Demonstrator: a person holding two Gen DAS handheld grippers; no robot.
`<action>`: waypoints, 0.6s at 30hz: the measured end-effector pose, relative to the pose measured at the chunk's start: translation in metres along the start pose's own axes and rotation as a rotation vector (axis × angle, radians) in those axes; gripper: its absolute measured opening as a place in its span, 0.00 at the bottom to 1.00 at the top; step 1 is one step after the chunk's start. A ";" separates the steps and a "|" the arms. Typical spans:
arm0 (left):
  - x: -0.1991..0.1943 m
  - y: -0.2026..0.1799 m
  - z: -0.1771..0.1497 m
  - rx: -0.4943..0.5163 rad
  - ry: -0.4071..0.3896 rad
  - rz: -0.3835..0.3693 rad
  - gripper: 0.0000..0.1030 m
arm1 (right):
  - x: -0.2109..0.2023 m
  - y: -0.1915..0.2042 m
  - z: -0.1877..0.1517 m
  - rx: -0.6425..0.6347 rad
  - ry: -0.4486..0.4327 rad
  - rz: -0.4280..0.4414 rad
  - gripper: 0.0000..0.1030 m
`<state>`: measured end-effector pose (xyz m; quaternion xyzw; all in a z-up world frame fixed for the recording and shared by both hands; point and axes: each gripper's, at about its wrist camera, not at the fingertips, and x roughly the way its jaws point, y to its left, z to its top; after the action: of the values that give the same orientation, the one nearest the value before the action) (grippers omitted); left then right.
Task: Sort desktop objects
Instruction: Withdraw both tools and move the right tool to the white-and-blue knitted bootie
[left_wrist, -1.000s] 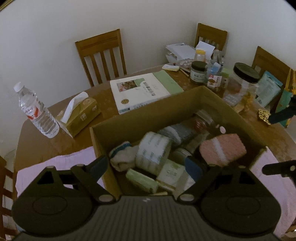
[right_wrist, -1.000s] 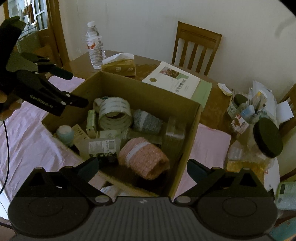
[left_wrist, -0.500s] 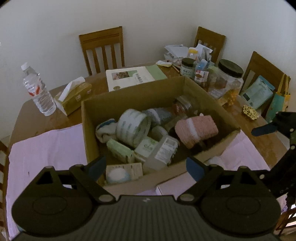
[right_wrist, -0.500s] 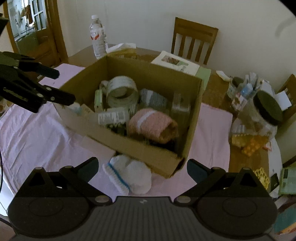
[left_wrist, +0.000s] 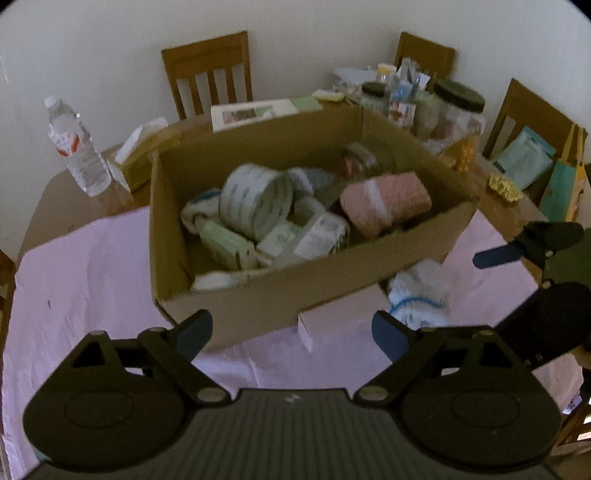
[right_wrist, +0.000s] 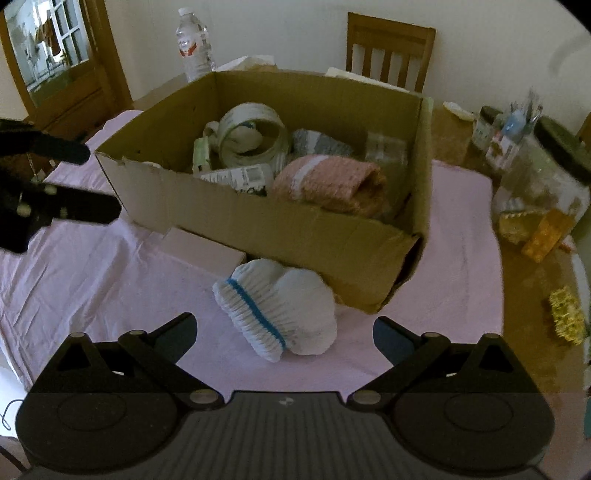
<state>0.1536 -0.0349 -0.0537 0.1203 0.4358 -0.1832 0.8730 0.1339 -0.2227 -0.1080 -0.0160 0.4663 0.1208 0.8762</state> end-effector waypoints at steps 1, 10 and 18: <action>0.002 0.000 -0.002 -0.004 0.009 -0.002 0.90 | 0.004 0.000 -0.001 0.004 -0.002 0.002 1.00; 0.012 0.009 -0.011 -0.055 0.046 -0.010 0.90 | 0.033 0.000 0.002 0.075 -0.011 0.025 1.00; 0.017 0.015 -0.014 -0.073 0.054 -0.021 0.90 | 0.053 0.004 0.003 0.076 0.000 -0.048 1.00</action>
<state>0.1593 -0.0199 -0.0749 0.0889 0.4669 -0.1730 0.8627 0.1636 -0.2076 -0.1502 0.0061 0.4698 0.0821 0.8789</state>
